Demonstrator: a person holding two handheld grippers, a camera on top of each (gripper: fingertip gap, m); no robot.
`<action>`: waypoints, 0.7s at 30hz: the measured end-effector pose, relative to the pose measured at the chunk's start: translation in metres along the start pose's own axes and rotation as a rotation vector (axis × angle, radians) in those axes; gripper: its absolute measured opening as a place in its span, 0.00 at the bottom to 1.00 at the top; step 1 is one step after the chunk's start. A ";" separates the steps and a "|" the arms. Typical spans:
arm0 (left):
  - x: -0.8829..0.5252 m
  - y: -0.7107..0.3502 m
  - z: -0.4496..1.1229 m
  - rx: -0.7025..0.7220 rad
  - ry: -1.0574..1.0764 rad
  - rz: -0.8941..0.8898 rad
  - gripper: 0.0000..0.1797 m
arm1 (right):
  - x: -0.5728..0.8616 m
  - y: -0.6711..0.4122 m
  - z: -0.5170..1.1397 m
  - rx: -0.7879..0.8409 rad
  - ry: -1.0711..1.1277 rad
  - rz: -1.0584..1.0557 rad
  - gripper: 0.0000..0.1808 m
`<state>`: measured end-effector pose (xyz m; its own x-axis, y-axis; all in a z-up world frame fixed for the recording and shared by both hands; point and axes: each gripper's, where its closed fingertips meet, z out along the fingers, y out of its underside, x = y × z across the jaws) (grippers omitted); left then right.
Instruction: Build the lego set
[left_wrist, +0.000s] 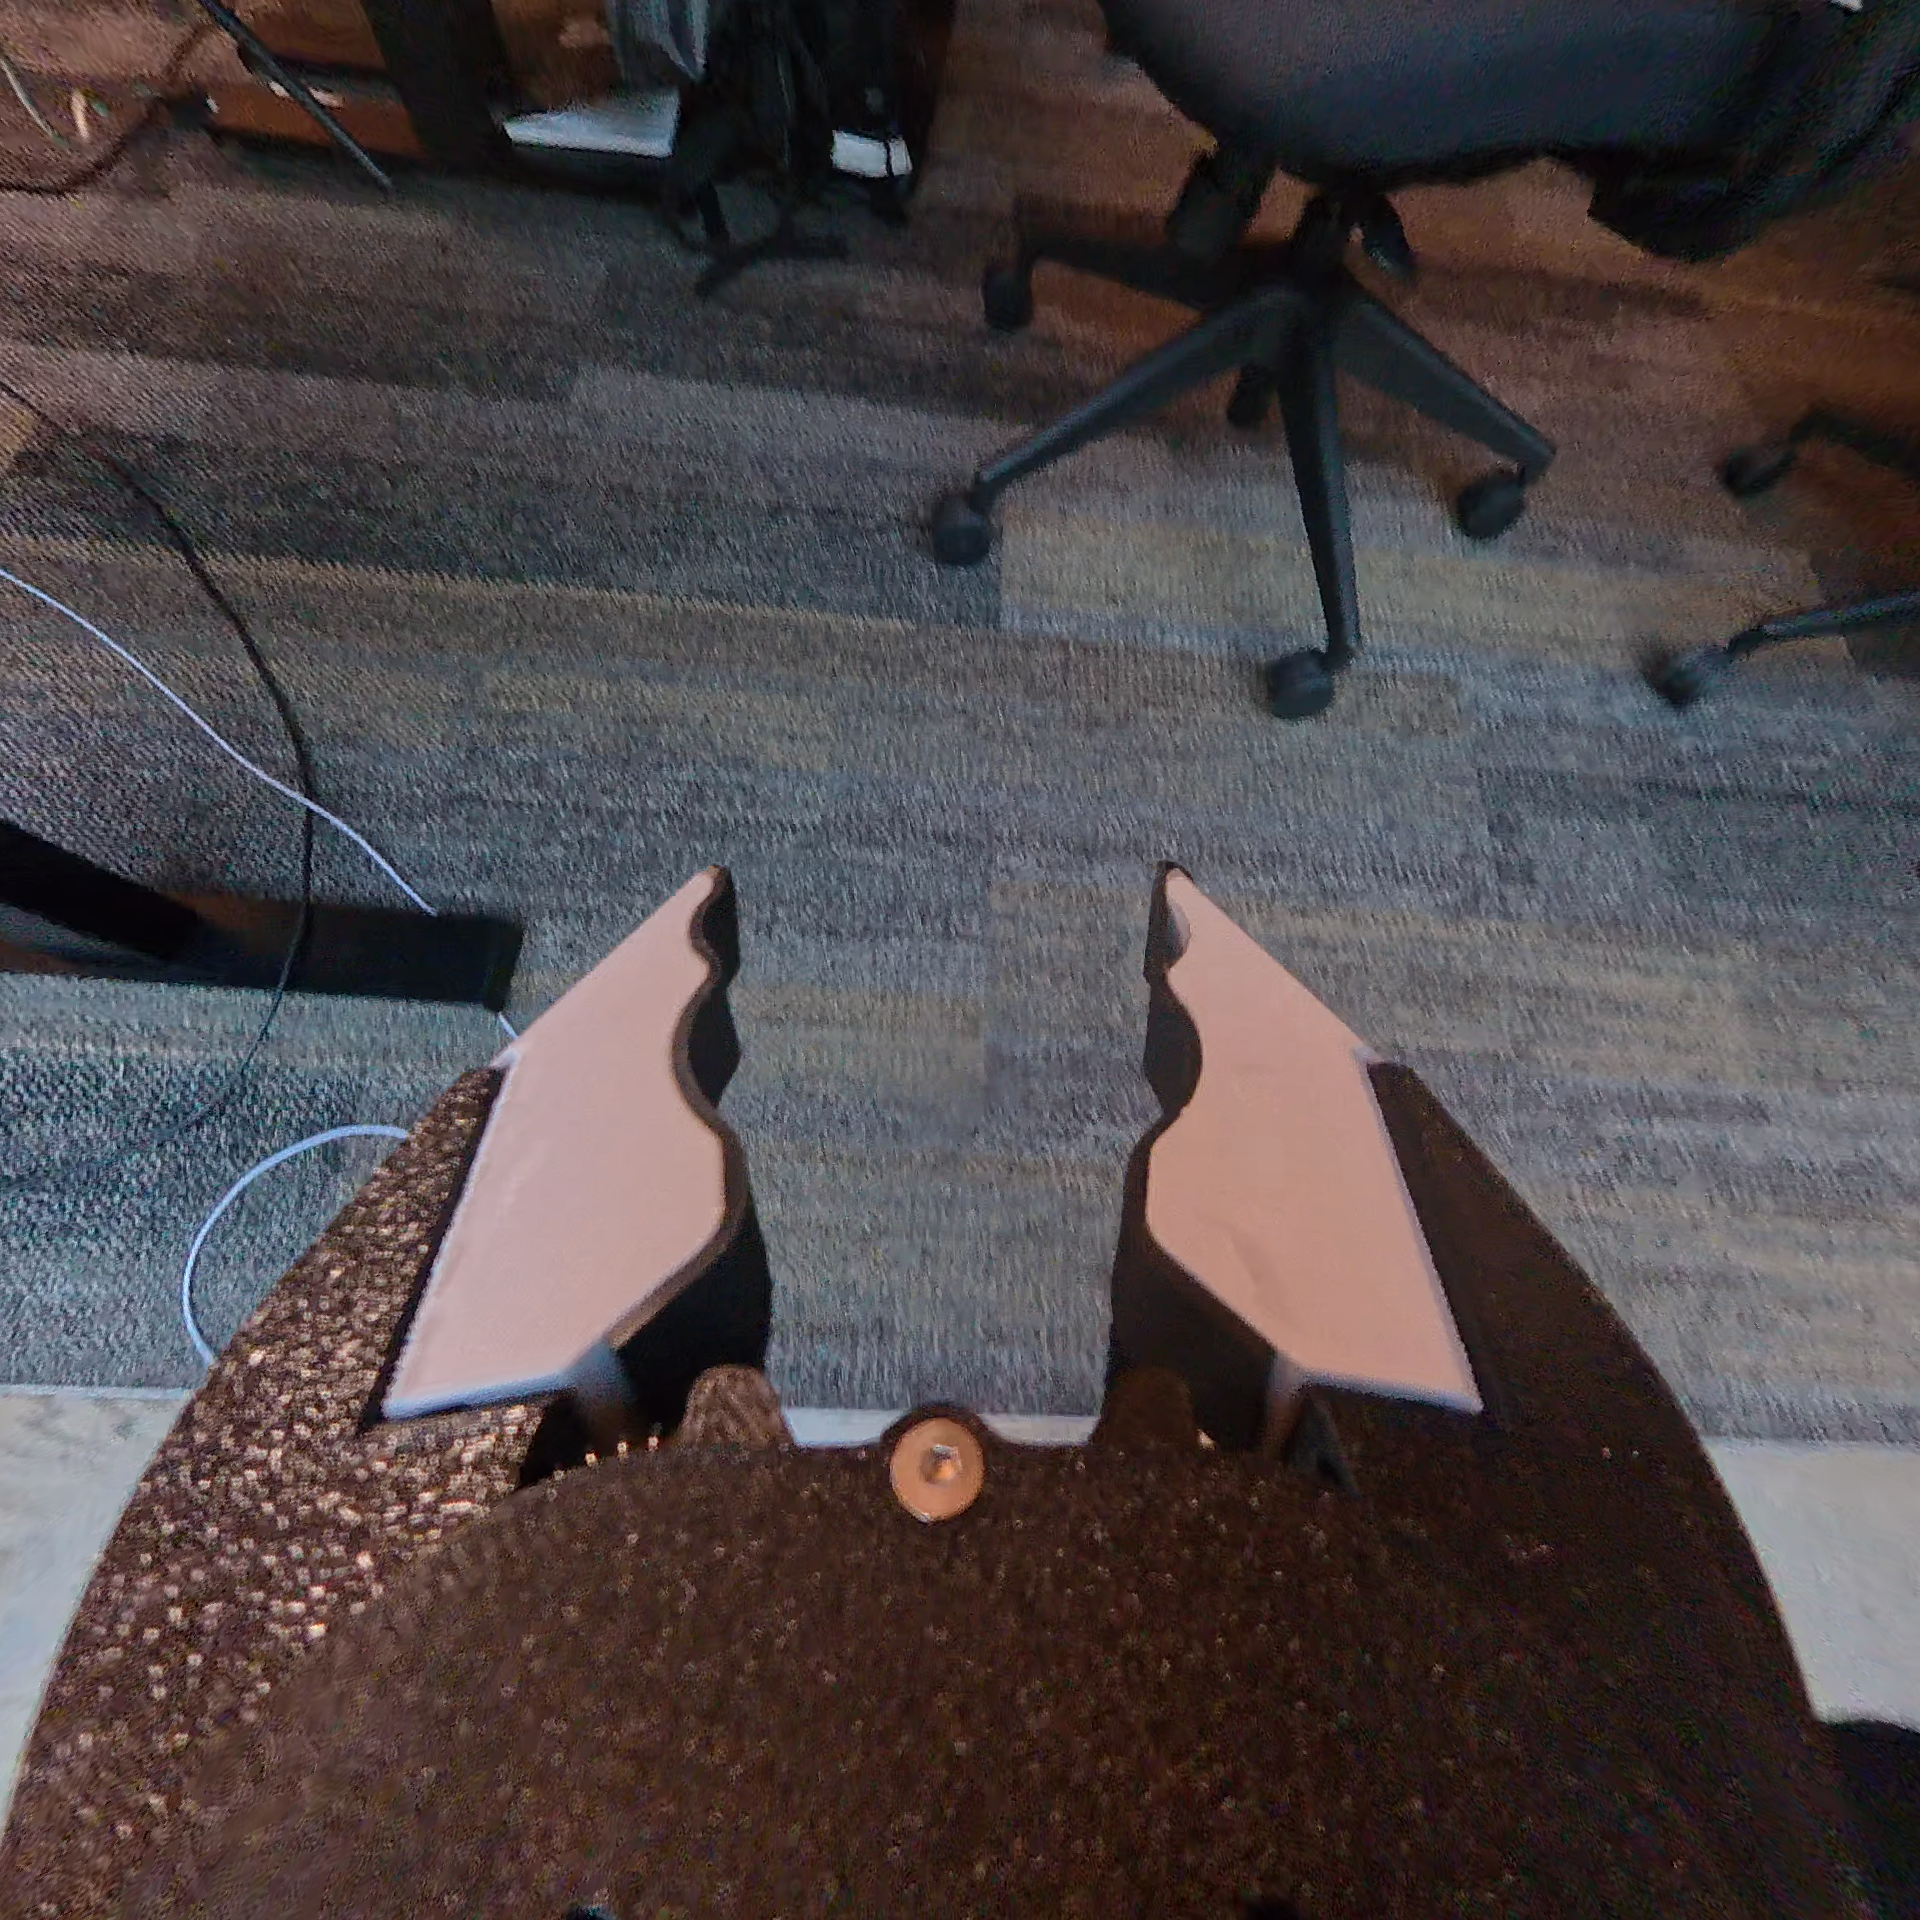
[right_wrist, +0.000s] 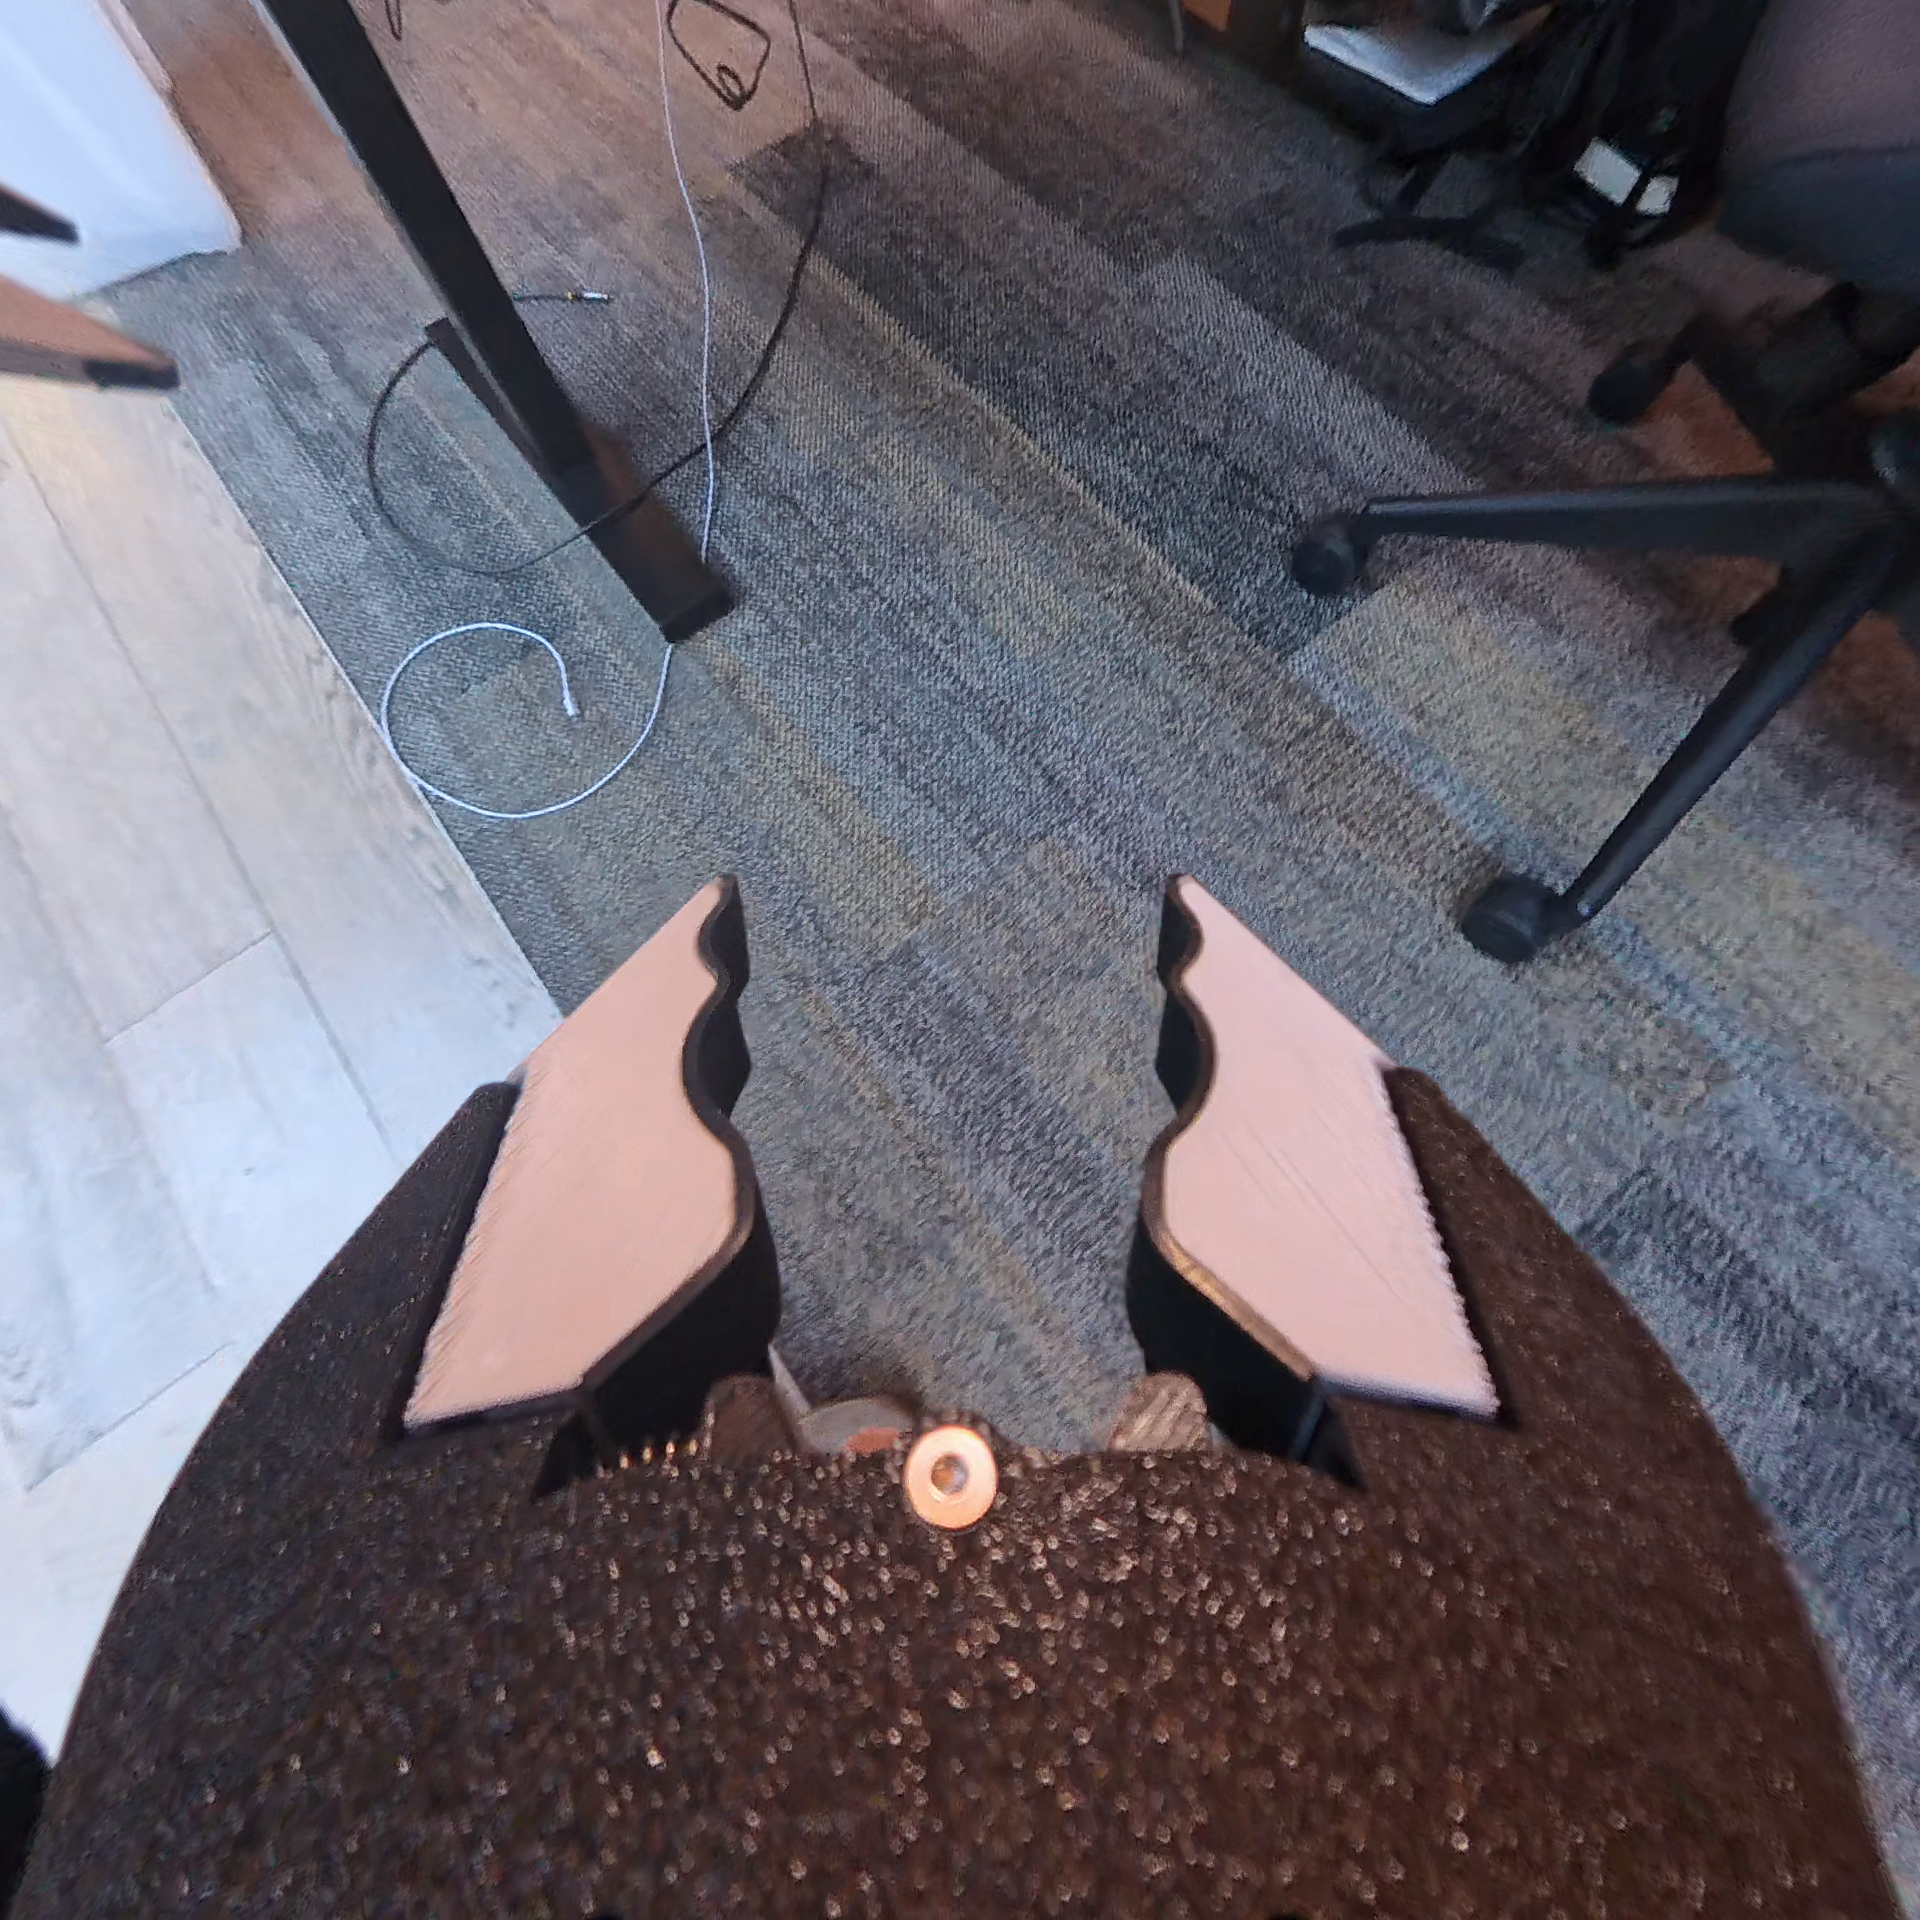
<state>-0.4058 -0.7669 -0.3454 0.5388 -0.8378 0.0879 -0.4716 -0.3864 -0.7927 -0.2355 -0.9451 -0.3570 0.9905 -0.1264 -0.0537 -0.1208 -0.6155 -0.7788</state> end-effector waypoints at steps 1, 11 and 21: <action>-0.007 -0.007 0.014 0.020 -0.009 -0.006 0.43 | 0.010 -0.002 0.011 0.002 -0.005 -0.022 0.43; -0.135 0.044 0.152 0.082 -0.090 0.045 0.43 | 0.041 -0.010 0.178 0.073 -0.137 -0.257 0.43; -0.239 0.135 0.208 0.138 -0.265 -0.016 0.46 | 0.052 -0.024 0.348 0.214 -0.269 -0.410 0.44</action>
<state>-0.4530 -0.5389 -0.5986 0.7175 -0.6951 -0.0452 -0.3722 -0.3277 -0.8684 -0.1584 -0.6661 -0.5590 0.9390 0.3119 0.1452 0.2676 -0.3966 -0.8781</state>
